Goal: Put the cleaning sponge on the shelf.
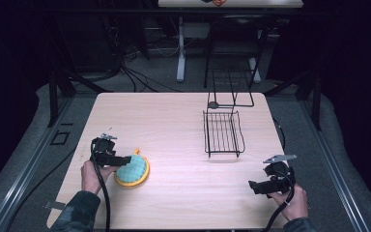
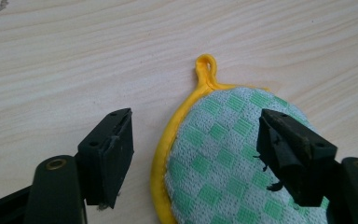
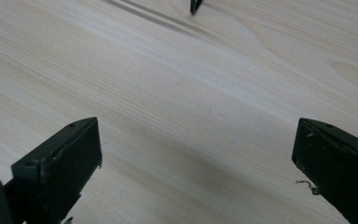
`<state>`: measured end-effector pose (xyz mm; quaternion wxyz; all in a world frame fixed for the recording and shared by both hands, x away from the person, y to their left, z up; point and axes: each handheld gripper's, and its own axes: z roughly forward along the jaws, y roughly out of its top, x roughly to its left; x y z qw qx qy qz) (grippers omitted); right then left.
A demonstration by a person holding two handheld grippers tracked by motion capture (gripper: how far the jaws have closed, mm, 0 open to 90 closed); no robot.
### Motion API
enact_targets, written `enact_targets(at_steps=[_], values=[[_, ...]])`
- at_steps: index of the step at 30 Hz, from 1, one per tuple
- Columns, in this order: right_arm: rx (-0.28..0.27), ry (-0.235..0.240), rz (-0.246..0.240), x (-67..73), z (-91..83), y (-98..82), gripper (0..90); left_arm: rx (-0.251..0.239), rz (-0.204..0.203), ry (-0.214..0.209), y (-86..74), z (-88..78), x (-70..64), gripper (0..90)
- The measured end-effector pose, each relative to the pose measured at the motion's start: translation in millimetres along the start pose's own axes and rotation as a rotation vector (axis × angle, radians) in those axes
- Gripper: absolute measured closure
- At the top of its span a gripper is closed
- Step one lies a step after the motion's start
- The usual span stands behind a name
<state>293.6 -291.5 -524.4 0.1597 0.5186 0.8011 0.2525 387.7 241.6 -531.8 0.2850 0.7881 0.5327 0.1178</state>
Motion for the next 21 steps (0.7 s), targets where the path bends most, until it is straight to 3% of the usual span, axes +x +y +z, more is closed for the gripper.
enact_targets(at_steps=[5, 12, 21], values=[[0.001, -0.001, -0.002, -0.3, -0.1, -0.2, 1.0, 0.028, 0.026, 0.015, 7.6, 8.6, -2.3, 38.3], [0.003, -0.003, 0.001, -0.7, -0.7, -1.1, 1.0, 0.078, 0.032, -0.011, 6.2, 14.8, -2.9, 51.8], [0.003, -0.006, 0.002, 0.0, -0.7, -1.2, 1.2, 0.075, 0.034, -0.03, 2.1, 17.5, -4.5, 64.5]])
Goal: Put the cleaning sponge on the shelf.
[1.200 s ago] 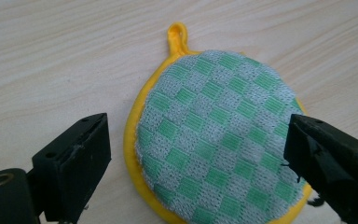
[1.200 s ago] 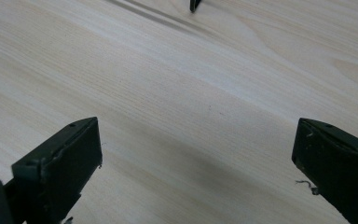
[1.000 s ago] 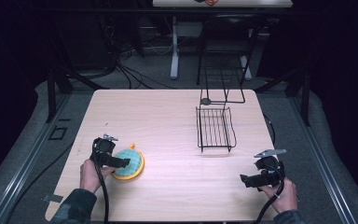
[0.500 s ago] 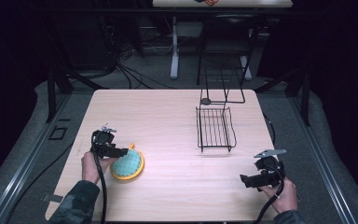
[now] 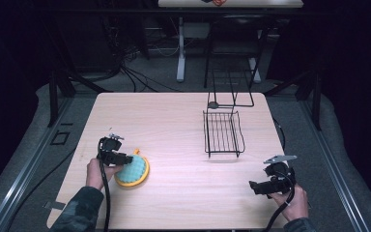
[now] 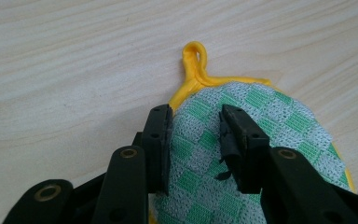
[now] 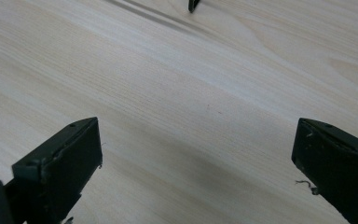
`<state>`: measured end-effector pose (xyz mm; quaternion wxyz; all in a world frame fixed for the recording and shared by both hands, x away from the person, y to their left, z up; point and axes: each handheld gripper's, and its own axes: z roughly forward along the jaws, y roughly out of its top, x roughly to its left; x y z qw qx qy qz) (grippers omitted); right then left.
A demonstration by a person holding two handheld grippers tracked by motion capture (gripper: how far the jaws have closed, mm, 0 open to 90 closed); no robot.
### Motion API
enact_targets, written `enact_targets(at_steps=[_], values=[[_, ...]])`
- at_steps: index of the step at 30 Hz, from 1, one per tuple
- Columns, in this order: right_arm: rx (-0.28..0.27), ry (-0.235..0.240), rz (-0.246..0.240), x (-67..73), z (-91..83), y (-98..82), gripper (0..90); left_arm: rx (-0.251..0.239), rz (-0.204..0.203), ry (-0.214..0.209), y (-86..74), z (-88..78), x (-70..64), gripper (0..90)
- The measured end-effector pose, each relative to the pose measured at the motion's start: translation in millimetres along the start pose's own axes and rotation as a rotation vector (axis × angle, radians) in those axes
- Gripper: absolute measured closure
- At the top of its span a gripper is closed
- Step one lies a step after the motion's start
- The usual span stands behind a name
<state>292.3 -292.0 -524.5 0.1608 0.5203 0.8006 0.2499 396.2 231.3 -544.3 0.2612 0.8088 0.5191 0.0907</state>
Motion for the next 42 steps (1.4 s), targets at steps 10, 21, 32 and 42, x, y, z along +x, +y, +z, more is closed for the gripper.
enact_targets(at_steps=[10, 21, 32, 42], values=[[0.0, -0.003, -0.002, 0.2, 0.0, -0.1, 1.7, -0.009, 0.045, 0.035, -1.4, 0.0, -5.1, 78.7], [-0.008, -0.009, -0.005, 0.4, -2.1, 0.2, 2.2, -0.041, 0.062, 0.055, -2.8, -3.0, -7.2, 87.1], [-0.031, -0.015, -0.014, 1.1, -3.4, 0.3, 2.3, -0.135, 0.059, 0.032, 0.6, -26.5, -9.8, 87.9], [-0.035, -0.025, -0.013, 1.3, -5.8, 0.5, 2.3, -0.208, 0.047, -0.003, 3.0, -44.8, -13.7, 87.8]])
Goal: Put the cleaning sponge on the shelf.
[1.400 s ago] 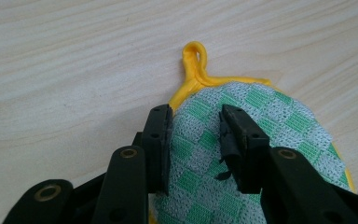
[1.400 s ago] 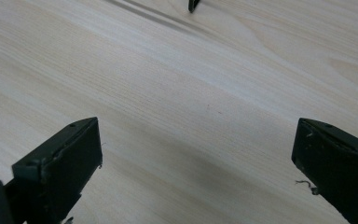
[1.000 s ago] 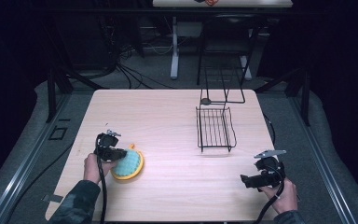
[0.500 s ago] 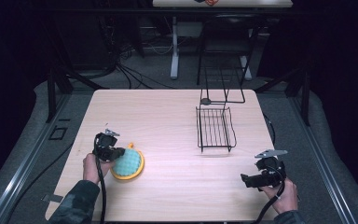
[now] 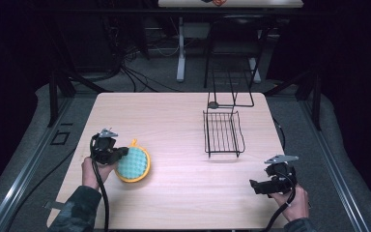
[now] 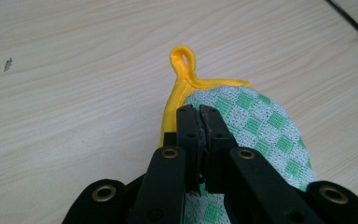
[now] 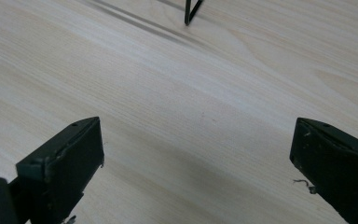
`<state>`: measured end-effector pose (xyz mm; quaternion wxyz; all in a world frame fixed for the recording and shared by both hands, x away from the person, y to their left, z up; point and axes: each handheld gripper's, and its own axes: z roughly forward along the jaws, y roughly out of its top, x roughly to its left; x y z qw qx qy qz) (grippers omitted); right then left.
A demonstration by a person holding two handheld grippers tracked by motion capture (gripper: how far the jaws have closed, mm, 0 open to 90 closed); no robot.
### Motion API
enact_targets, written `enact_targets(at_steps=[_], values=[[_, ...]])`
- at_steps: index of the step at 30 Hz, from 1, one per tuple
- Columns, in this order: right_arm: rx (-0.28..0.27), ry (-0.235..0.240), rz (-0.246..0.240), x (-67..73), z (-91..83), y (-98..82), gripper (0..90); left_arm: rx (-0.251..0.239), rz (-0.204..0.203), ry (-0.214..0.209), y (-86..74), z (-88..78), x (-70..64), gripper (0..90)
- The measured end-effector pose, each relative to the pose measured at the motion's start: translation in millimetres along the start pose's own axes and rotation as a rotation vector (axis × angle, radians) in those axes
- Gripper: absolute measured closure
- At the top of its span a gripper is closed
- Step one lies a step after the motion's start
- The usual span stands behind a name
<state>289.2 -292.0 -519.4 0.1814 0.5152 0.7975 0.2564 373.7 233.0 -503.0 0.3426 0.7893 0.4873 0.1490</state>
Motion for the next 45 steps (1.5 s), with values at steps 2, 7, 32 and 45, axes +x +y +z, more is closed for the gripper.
enact_targets(at_steps=[2, 7, 32, 45], values=[[-0.01, -0.004, -0.001, -0.1, 0.4, 0.0, 2.3, -0.003, 0.001, -0.008, 1.0, -2.3, -0.9, 87.9], [-0.012, -0.006, 0.0, 0.1, -1.6, 0.1, 2.3, -0.019, -0.008, -0.023, 2.0, -5.2, -4.6, 87.8], [-0.018, -0.015, -0.031, 4.8, 0.5, 3.3, 2.6, -0.078, -0.034, -0.085, 17.3, -9.3, -17.6, 87.9], [-0.039, -0.032, -0.043, 10.0, -1.3, 5.7, 2.1, -0.11, -0.031, -0.106, 31.1, -9.9, -33.2, 87.8]])
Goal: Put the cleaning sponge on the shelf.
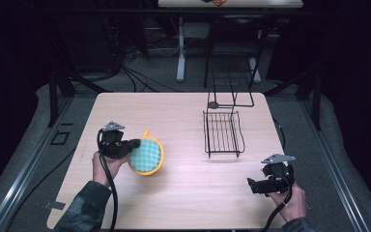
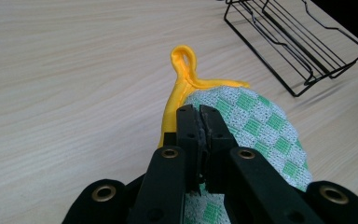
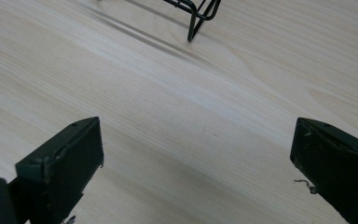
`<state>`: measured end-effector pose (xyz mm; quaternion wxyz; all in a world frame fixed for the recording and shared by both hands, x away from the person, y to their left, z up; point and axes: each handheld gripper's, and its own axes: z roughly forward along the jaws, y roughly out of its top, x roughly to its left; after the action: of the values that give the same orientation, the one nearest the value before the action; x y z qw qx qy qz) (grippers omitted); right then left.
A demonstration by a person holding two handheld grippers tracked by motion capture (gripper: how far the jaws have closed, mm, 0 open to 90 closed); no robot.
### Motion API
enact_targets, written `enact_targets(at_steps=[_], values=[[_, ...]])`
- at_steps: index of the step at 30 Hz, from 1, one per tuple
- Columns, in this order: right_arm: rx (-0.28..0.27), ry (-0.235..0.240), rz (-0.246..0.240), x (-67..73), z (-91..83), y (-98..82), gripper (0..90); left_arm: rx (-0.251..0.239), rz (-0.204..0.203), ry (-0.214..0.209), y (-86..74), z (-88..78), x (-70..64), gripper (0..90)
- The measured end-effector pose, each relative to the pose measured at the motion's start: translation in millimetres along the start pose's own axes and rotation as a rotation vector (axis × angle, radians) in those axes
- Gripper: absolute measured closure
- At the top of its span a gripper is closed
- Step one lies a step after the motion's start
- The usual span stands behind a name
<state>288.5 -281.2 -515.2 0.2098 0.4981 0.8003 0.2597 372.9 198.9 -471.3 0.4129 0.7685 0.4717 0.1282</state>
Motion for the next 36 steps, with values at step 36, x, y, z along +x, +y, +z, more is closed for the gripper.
enact_targets(at_steps=[36], values=[[0.013, 0.015, -0.011, -0.8, 3.6, 0.0, 2.6, -0.063, 0.051, -0.067, 60.9, 45.8, -47.6, 87.6]])
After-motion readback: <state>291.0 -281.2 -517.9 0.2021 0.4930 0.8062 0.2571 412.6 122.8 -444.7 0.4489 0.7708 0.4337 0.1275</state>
